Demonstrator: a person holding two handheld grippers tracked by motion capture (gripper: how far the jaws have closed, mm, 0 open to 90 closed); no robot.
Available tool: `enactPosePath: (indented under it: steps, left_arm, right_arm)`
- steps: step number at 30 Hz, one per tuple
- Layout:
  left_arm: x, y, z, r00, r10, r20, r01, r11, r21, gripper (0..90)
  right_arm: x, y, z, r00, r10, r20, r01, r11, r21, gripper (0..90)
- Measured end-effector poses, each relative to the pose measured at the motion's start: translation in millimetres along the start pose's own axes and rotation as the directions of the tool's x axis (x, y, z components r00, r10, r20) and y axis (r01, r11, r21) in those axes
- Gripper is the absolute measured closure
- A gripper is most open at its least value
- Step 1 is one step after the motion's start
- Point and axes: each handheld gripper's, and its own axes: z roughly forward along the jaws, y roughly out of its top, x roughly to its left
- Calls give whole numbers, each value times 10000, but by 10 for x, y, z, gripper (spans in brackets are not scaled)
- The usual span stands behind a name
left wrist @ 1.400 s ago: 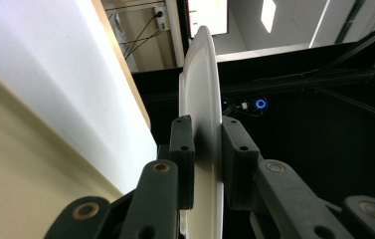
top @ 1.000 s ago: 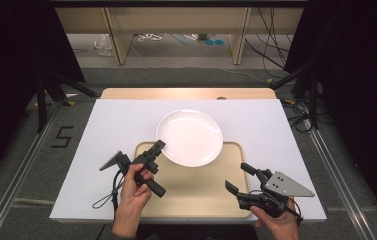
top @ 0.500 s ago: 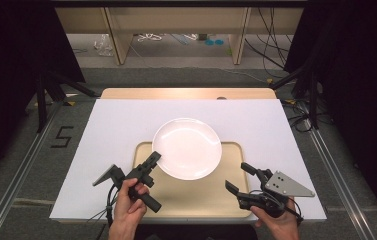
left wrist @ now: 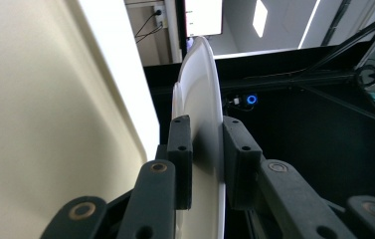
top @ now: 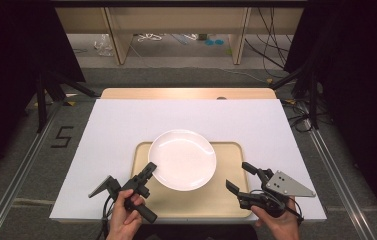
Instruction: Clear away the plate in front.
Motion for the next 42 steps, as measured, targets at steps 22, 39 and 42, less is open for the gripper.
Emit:
enactPosePath:
  steps: [22, 39, 42]
  left_arm:
    - [224, -70, -50, 9975, -112, -694, 120, 9999, 114, 752]
    - [354, -90, 0, 9950, -228, -972, 253, 9994, 240, 750]
    - [362, -87, -5, 9928, 185, -1186, -147, 9994, 325, 764]
  right_arm:
    - [1, 7, -9, 10000, 19, -48, -19, 10000, 23, 243]
    - [5, 9, -11, 10000, 14, -80, -14, 10000, 24, 243]
    - [5, 9, -9, 10000, 6, -88, -6, 10000, 13, 243]
